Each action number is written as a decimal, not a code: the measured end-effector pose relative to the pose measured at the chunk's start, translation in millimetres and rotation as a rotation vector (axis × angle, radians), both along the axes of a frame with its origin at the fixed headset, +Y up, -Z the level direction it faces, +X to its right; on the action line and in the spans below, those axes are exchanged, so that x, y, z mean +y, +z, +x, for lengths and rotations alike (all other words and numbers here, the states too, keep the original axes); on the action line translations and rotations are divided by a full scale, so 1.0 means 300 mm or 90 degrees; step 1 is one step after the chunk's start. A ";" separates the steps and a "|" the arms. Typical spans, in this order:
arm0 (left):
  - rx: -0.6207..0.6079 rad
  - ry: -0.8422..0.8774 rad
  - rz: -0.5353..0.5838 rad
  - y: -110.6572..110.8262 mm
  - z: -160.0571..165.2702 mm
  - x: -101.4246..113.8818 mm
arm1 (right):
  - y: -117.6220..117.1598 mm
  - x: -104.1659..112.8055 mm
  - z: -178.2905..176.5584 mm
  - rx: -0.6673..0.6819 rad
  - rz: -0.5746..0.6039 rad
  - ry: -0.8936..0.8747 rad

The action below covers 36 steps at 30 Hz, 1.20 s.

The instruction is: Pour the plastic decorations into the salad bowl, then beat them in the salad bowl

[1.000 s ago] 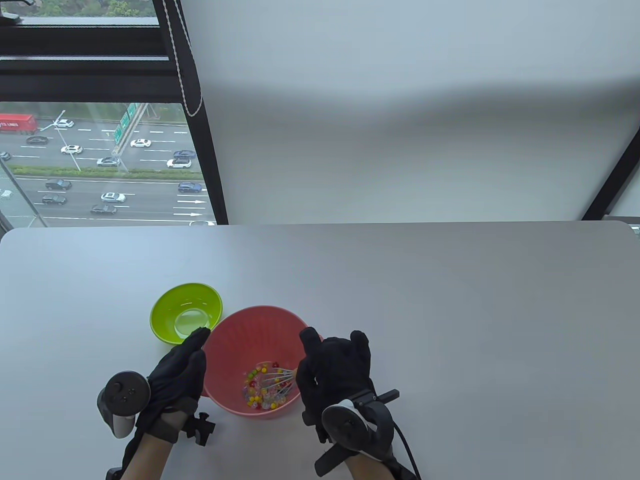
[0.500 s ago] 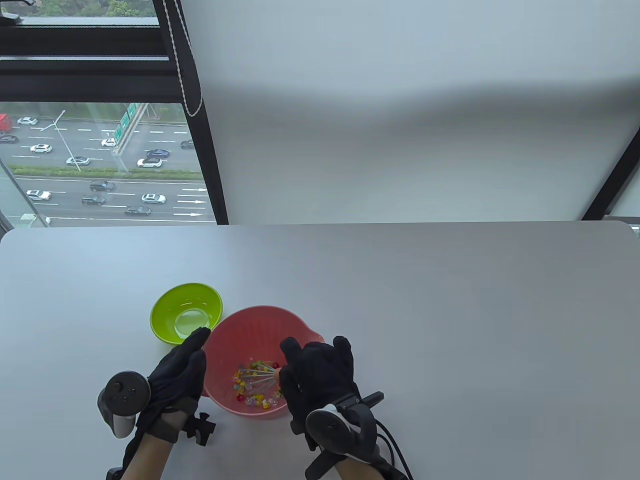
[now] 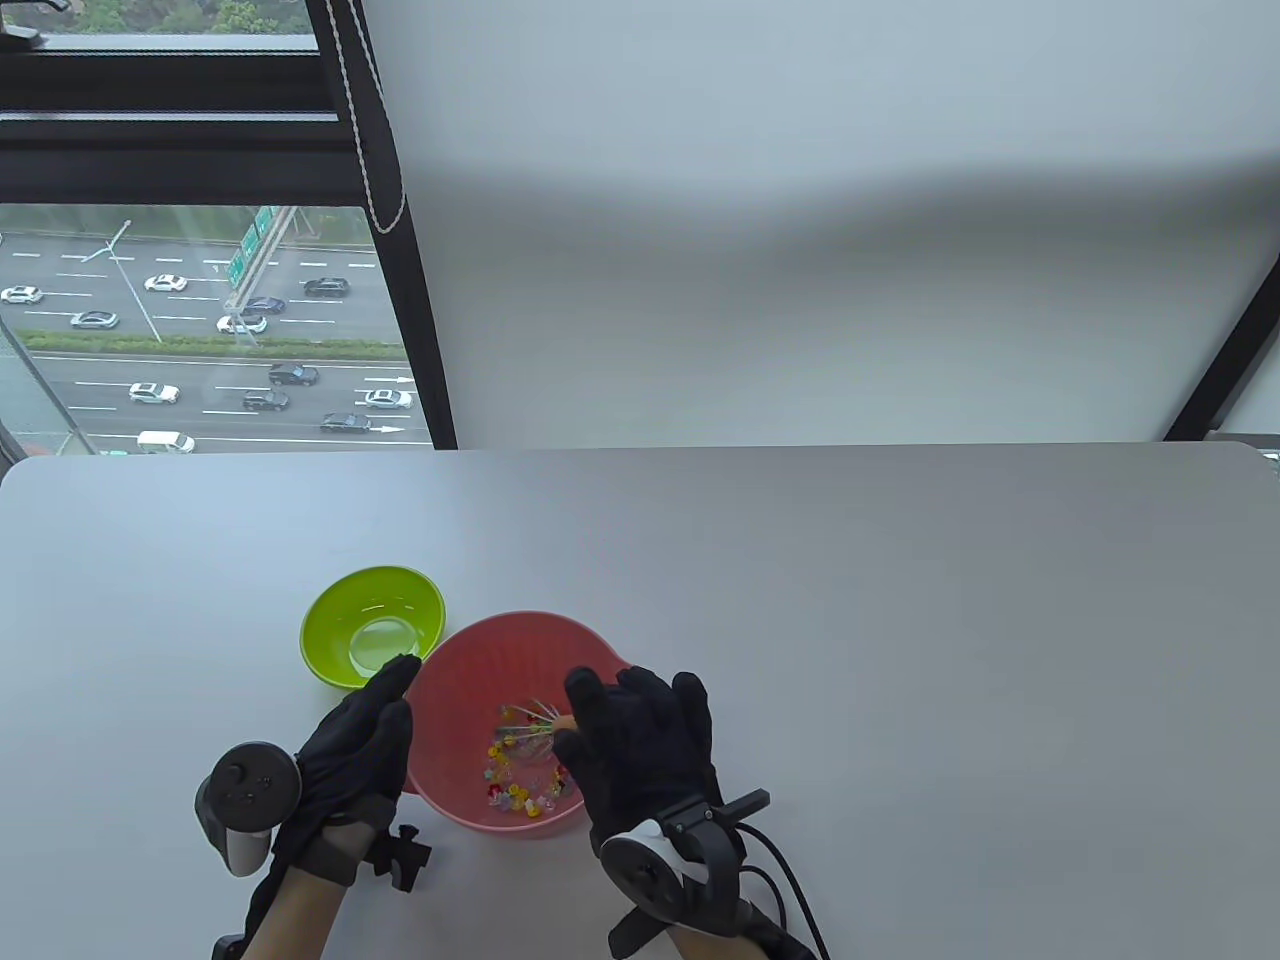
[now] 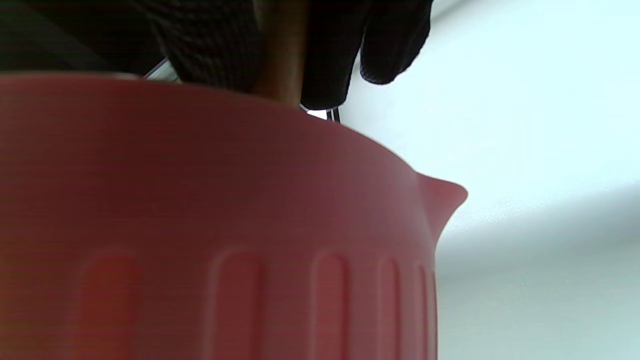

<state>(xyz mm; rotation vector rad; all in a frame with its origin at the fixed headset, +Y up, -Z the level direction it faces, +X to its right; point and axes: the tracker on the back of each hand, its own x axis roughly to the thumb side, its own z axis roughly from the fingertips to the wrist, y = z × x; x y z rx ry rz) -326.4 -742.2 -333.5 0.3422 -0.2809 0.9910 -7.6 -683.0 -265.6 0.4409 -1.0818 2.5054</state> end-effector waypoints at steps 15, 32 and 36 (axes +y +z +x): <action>-0.001 -0.001 0.000 0.000 0.002 0.000 | 0.002 0.021 0.046 -0.017 0.025 -0.037; -0.001 -0.001 0.000 0.001 0.003 0.000 | -0.003 0.013 0.035 0.005 -0.010 -0.048; -0.001 -0.001 0.000 0.001 0.002 0.000 | -0.001 0.008 0.023 0.004 -0.005 -0.031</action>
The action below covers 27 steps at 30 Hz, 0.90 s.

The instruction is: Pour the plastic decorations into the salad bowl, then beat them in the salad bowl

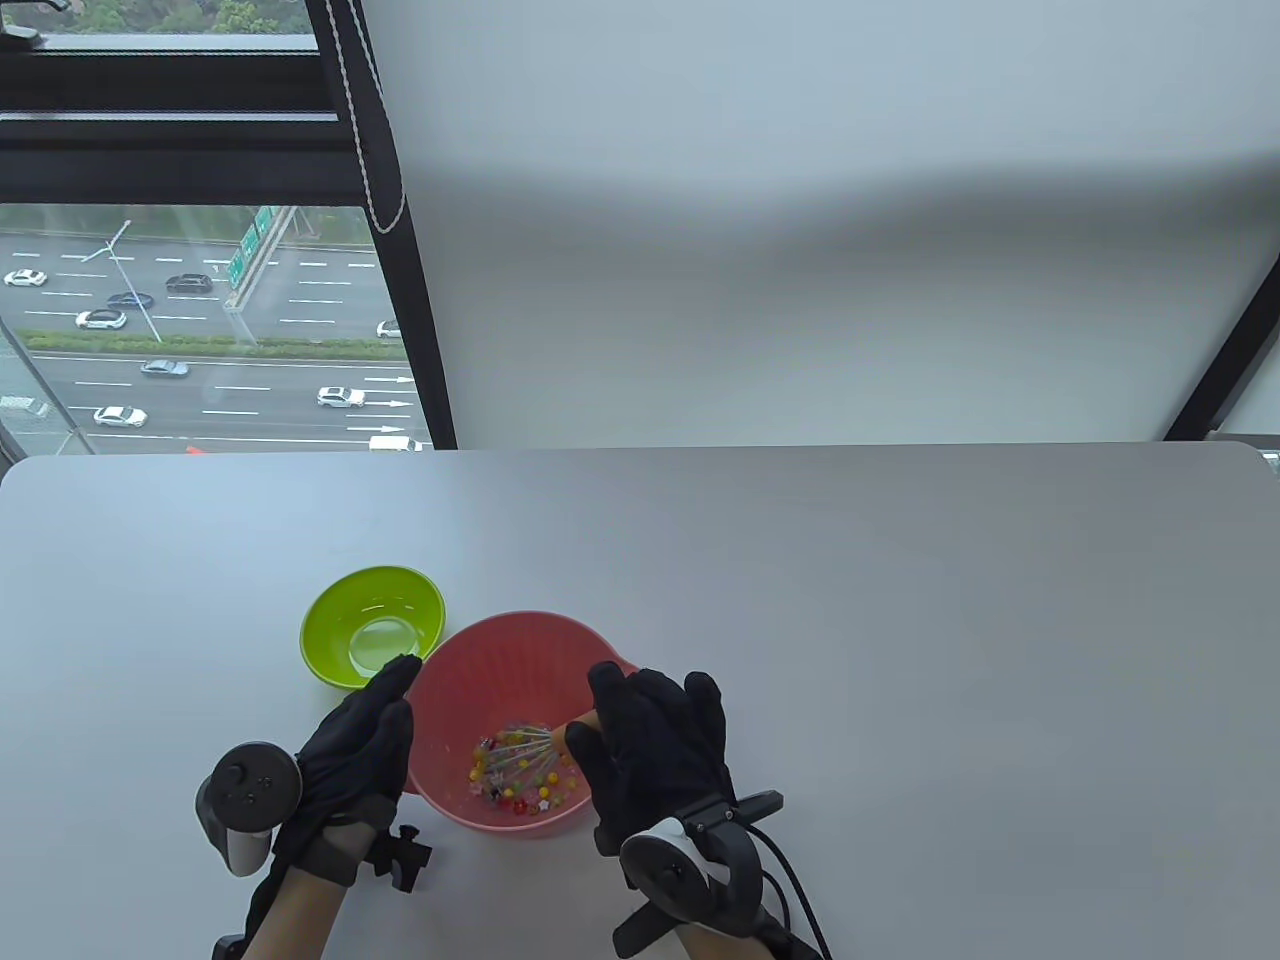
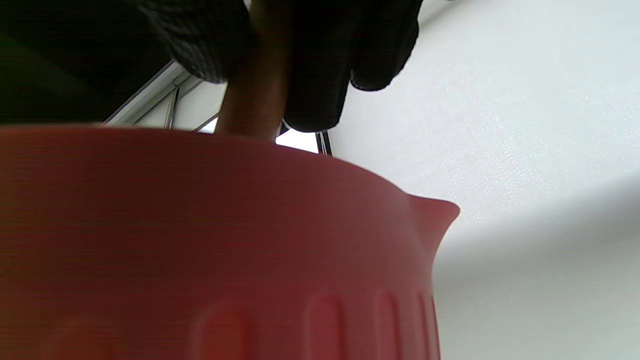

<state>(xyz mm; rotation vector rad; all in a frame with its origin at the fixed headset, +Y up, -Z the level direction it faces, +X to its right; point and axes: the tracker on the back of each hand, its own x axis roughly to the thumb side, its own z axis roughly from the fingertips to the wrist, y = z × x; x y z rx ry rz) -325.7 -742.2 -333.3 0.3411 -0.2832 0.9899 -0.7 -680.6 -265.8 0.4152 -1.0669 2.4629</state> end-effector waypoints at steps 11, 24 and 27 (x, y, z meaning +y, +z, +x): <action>0.000 0.000 0.000 0.000 0.000 0.000 | 0.007 0.003 -0.002 -0.007 0.025 0.022; 0.000 -0.001 0.000 0.001 -0.001 0.000 | 0.020 0.021 0.013 -0.015 0.062 0.038; 0.000 0.000 0.000 0.000 -0.001 0.000 | 0.020 0.025 0.022 -0.015 0.062 0.027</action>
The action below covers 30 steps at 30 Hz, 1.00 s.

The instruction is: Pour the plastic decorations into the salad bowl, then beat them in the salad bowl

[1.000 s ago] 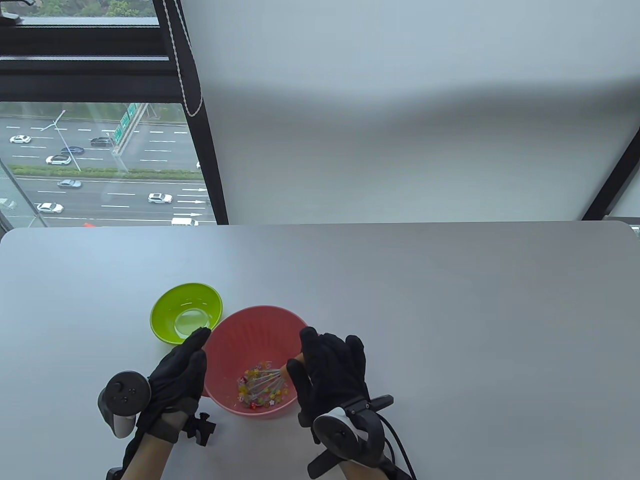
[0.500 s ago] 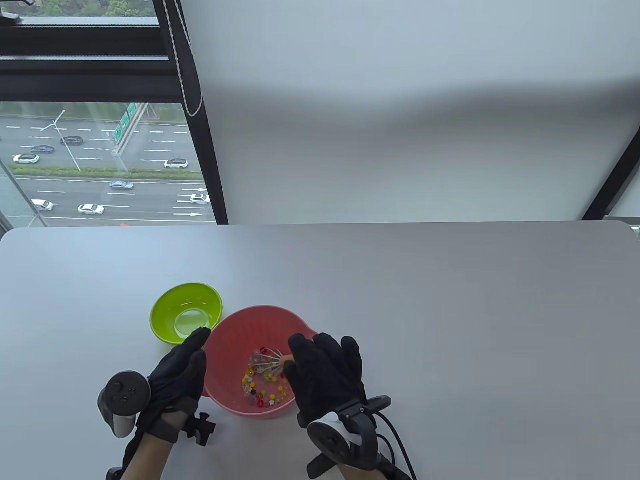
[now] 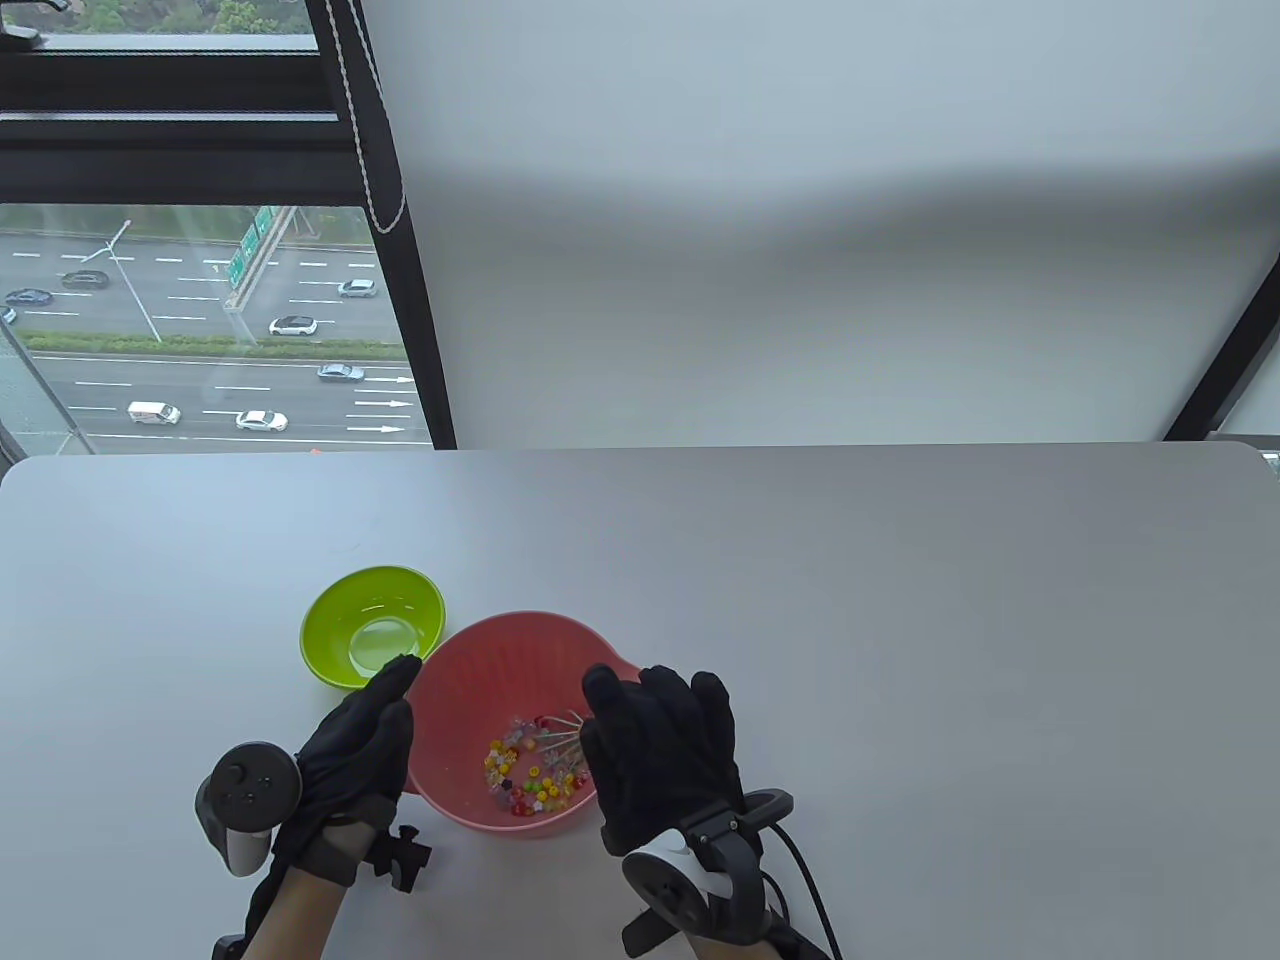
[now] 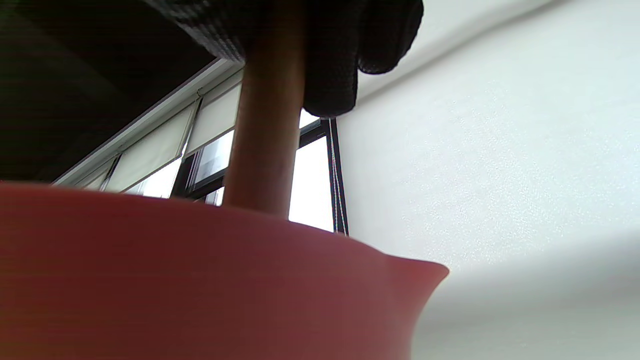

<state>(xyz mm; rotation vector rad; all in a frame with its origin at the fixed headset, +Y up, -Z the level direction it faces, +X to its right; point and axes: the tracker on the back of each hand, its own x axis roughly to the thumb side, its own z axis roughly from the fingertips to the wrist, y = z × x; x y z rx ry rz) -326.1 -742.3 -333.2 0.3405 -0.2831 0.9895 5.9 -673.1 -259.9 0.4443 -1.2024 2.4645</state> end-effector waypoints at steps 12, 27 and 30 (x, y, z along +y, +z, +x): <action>0.000 0.000 0.000 0.001 0.000 0.000 | -0.002 -0.007 -0.004 0.030 -0.024 -0.021; 0.000 0.000 0.000 -0.001 0.000 0.001 | 0.004 -0.036 -0.072 0.033 -0.031 0.066; 0.000 0.000 0.000 -0.001 0.000 0.001 | 0.006 -0.035 -0.072 0.032 -0.025 0.070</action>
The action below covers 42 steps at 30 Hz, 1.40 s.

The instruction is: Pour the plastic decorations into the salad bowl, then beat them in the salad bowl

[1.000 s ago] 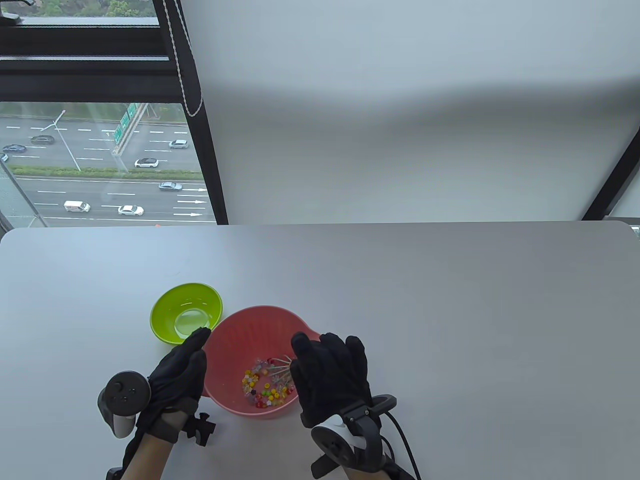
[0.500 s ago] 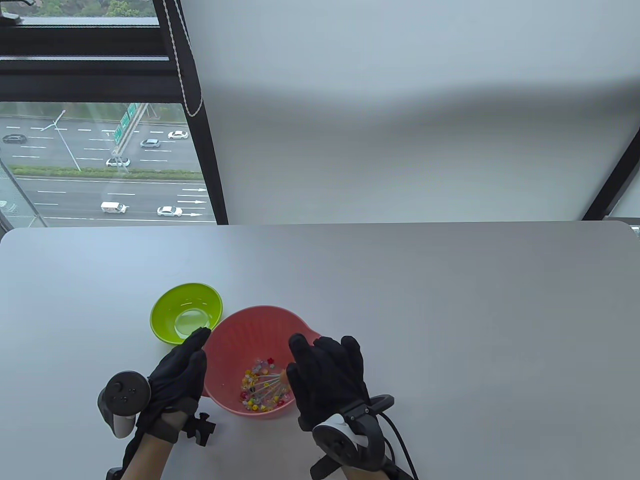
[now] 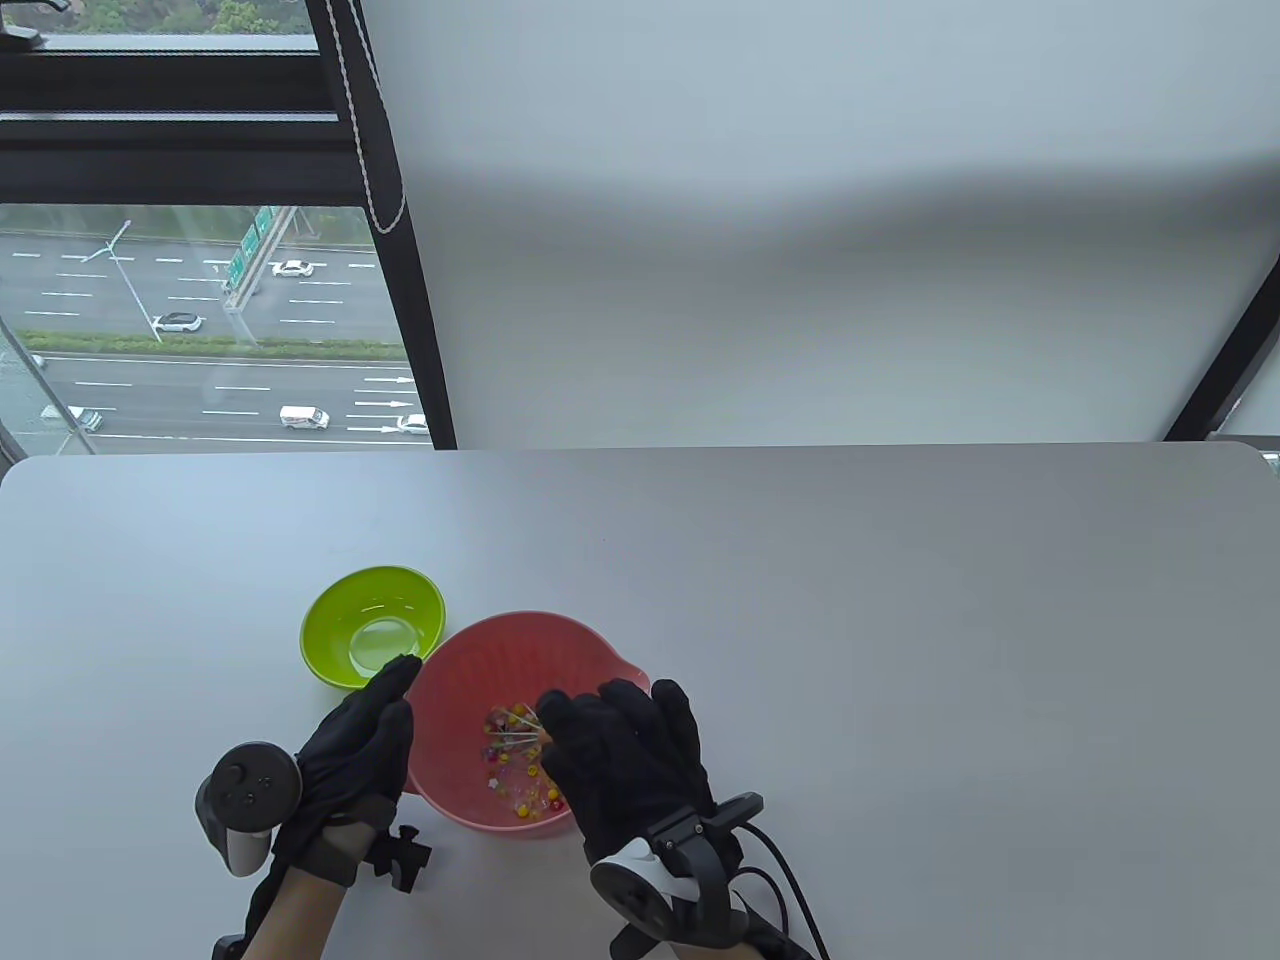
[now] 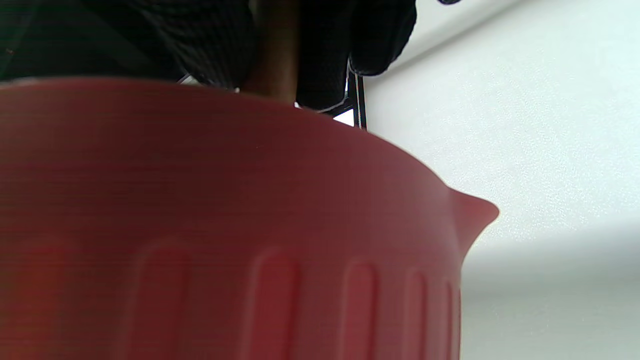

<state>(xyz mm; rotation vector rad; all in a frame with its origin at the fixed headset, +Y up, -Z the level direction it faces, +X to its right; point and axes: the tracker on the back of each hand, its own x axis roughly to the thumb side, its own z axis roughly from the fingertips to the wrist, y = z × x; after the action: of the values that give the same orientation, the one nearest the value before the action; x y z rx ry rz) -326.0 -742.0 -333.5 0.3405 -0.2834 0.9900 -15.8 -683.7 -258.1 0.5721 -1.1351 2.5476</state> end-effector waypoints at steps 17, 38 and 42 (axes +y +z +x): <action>0.000 -0.003 0.001 0.001 0.000 0.001 | -0.004 0.026 0.053 -0.008 0.011 -0.044; 0.000 -0.003 0.001 0.001 -0.001 0.001 | -0.014 -0.004 0.015 0.031 -0.047 -0.031; 0.000 -0.003 0.001 0.001 -0.001 0.001 | -0.007 0.000 0.003 0.021 -0.030 -0.008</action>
<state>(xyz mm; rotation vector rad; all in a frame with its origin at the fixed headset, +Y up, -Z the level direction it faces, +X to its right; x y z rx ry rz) -326.2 -741.8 -333.3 0.3420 -0.2849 0.9850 -15.0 -683.8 -260.2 0.5912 -1.0622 2.5369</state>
